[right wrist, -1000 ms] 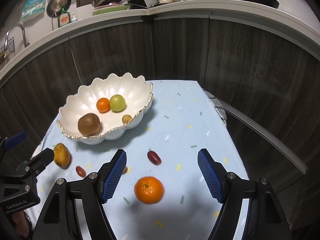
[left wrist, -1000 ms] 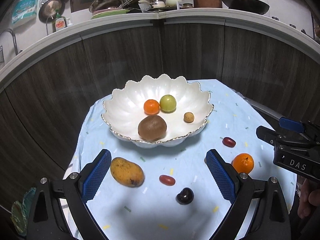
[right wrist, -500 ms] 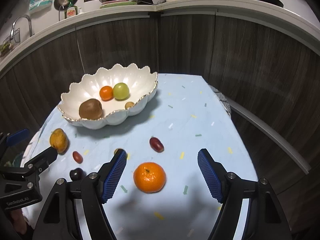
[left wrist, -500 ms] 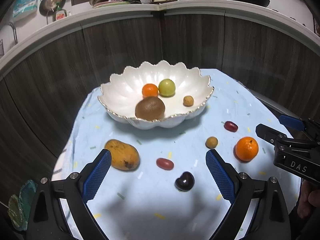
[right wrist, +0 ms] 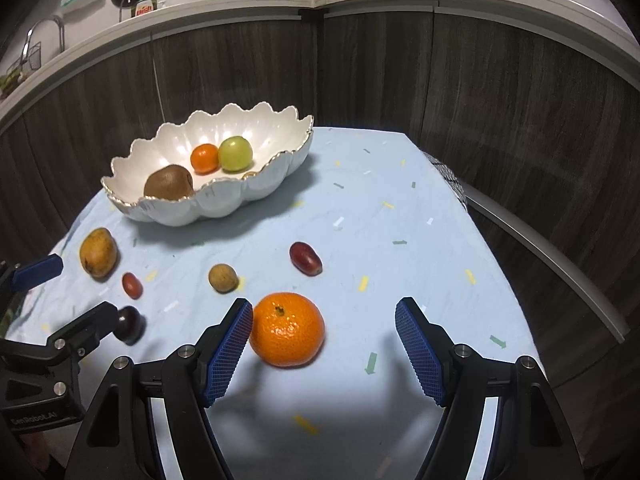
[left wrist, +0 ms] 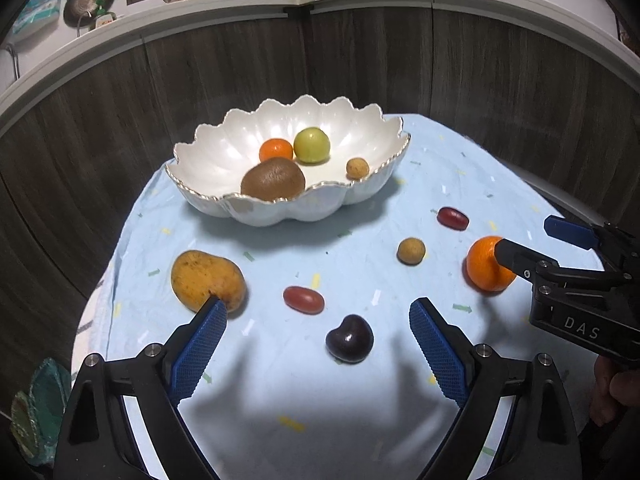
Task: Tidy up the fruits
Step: 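Move both open tools back toward the fruits on the cloth, then grasp the dark plum with the left tool while the right tool grasps a mandarin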
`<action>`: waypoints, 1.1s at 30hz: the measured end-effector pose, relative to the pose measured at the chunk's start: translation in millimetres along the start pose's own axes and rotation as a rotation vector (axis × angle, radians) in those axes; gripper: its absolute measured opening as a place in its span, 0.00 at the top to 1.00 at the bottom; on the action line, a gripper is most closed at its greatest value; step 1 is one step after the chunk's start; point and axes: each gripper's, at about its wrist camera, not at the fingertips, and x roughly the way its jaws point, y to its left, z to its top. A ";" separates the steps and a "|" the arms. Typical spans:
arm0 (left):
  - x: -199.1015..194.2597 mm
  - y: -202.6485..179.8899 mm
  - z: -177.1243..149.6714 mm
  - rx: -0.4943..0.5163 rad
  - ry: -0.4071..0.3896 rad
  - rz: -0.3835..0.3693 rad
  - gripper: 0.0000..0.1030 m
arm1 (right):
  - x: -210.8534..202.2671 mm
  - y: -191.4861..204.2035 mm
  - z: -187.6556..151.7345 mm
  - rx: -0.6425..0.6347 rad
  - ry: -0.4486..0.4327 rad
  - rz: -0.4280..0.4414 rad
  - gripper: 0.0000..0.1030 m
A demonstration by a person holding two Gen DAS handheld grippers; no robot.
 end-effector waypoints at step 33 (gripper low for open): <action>32.9 -10.0 -19.6 -0.015 0.099 -0.079 0.48 | 25.9 12.6 -4.0 -0.045 0.082 0.074 0.46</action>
